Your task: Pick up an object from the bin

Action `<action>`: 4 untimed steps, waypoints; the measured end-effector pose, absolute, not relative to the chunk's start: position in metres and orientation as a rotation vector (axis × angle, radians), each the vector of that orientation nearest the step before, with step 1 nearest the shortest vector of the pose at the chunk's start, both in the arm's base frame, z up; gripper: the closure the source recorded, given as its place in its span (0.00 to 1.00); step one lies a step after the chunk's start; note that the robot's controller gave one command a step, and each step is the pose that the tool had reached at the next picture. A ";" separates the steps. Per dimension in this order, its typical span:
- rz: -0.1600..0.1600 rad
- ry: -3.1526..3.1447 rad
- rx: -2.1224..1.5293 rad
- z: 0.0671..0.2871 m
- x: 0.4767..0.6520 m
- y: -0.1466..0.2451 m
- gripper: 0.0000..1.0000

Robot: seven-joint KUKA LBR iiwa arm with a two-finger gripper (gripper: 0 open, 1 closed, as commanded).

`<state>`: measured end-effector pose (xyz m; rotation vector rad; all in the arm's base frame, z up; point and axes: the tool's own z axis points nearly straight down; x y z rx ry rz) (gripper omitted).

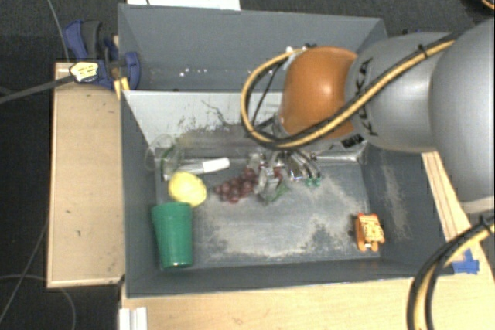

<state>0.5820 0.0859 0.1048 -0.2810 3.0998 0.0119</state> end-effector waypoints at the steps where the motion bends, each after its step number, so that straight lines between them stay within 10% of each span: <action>1: 0.012 3.102 -0.280 0.091 0.566 0.083 1.00; 4: 0.013 3.111 -0.281 0.120 0.576 0.091 1.00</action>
Offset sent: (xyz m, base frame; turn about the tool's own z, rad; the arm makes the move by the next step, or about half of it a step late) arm 0.0008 0.0014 0.0134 0.0138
